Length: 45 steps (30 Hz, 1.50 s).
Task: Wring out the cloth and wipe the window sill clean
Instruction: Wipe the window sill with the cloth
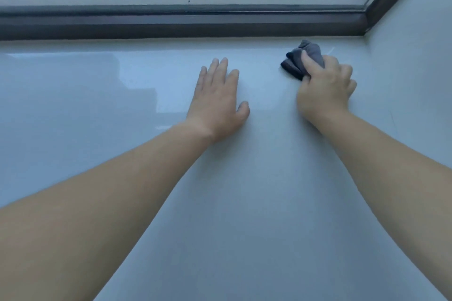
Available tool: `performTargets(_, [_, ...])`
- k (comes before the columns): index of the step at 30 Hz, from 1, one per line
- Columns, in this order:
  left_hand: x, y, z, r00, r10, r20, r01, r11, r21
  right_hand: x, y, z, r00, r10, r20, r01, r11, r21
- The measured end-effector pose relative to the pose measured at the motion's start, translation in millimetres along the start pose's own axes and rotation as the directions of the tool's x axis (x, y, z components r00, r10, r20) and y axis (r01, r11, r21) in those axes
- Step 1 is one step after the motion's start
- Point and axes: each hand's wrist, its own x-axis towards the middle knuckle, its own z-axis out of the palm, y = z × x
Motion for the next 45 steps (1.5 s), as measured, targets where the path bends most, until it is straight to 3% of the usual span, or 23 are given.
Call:
performTargets(2, [8.7, 4.1, 7.1, 1.0, -0.019, -0.01, 0.019, 1.0, -0.003, -6.4, -15.7, 3.5, 0.995, -0.097, 0.002, 0.097, 0.995, 0.004])
performTargets(5, [7.4, 5.1, 16.8, 0.999, -0.037, -0.026, 0.038, 0.998, 0.04, -13.4, -11.8, 5.5, 0.909, -0.415, 0.023, 0.414, 0.909, 0.045])
performTargets(7, [6.7, 3.9, 18.0, 0.999, -0.033, -0.032, 0.035, 0.998, 0.061, 5.4, 0.5, 2.5, 0.874, -0.482, 0.055, 0.481, 0.876, 0.027])
performTargets(10, [7.9, 2.4, 17.6, 0.999, -0.025, -0.04, 0.028, 0.996, 0.081, 32.6, 0.7, 7.5, 0.973, -0.23, -0.009, 0.23, 0.973, -0.015])
performTargets(12, [8.3, 1.6, 17.7, 0.999, -0.022, -0.05, 0.026, 0.996, 0.087, 29.9, -17.9, 13.2, 0.988, -0.136, -0.067, 0.135, 0.991, -0.015])
performTargets(15, [9.1, 1.9, 18.5, 0.999, -0.02, -0.048, 0.024, 0.995, 0.099, 16.7, -32.2, 16.5, 0.923, -0.383, -0.019, 0.384, 0.923, 0.016])
performTargets(17, [8.6, 1.4, 17.6, 0.999, -0.018, -0.039, 0.022, 0.994, 0.106, 27.3, -21.3, 11.6, 0.896, -0.443, 0.017, 0.443, 0.896, 0.024])
performTargets(21, [7.2, 0.9, 15.9, 0.999, -0.021, -0.034, 0.024, 0.995, 0.101, 49.2, 24.7, 2.0, 0.986, -0.152, -0.072, 0.149, 0.988, -0.05])
performTargets(24, [8.0, -0.9, 15.9, 0.999, -0.022, -0.029, 0.025, 0.994, 0.108, 35.1, 24.6, 0.9, 0.989, 0.106, -0.102, -0.107, 0.994, -0.001])
performTargets(25, [8.0, -0.7, 15.6, 0.999, -0.022, -0.029, 0.025, 0.994, 0.109, 25.7, 20.0, 1.7, 0.988, 0.113, -0.104, -0.112, 0.994, 0.014])
performTargets(28, [7.4, -0.2, 14.7, 0.999, -0.024, -0.022, 0.026, 0.993, 0.111, -1.1, 23.0, 0.1, 0.984, -0.169, -0.057, 0.169, 0.986, -0.002])
performTargets(30, [7.5, -0.8, 15.1, 0.999, -0.025, -0.021, 0.027, 0.993, 0.117, 0.2, 41.6, -6.6, 0.971, -0.236, -0.031, 0.235, 0.971, -0.031])
performTargets(33, [8.0, -1.9, 15.5, 0.999, -0.023, -0.027, 0.026, 0.992, 0.122, 0.3, 47.4, -7.3, 0.993, 0.088, -0.078, -0.09, 0.996, -0.018])
performTargets(35, [8.0, -1.8, 17.0, 0.999, -0.022, -0.033, 0.026, 0.993, 0.116, -24.0, 31.2, -7.0, 0.989, 0.128, -0.079, -0.128, 0.992, 0.004])
performTargets(37, [8.7, -2.4, 18.2, 0.999, -0.02, -0.038, 0.024, 0.994, 0.109, -64.8, 22.6, -8.9, 0.997, -0.056, -0.053, 0.057, 0.998, 0.022])
performTargets(40, [8.2, -4.1, 17.6, 0.998, -0.014, -0.054, 0.017, 0.998, 0.053, -108.0, 44.3, -18.4, 0.952, -0.304, 0.039, 0.304, 0.953, 0.017])
performTargets(42, [6.6, -4.1, 17.1, 0.996, 0.018, -0.092, -0.021, 0.999, -0.03, -105.2, 65.4, -25.2, 0.971, -0.239, 0.027, 0.239, 0.971, -0.008])
performTargets(45, [1.1, -5.0, 16.1, 0.974, 0.059, -0.22, -0.091, 0.986, -0.137, -102.5, 74.3, -25.6, 0.997, 0.06, -0.052, -0.06, 0.998, -0.011])
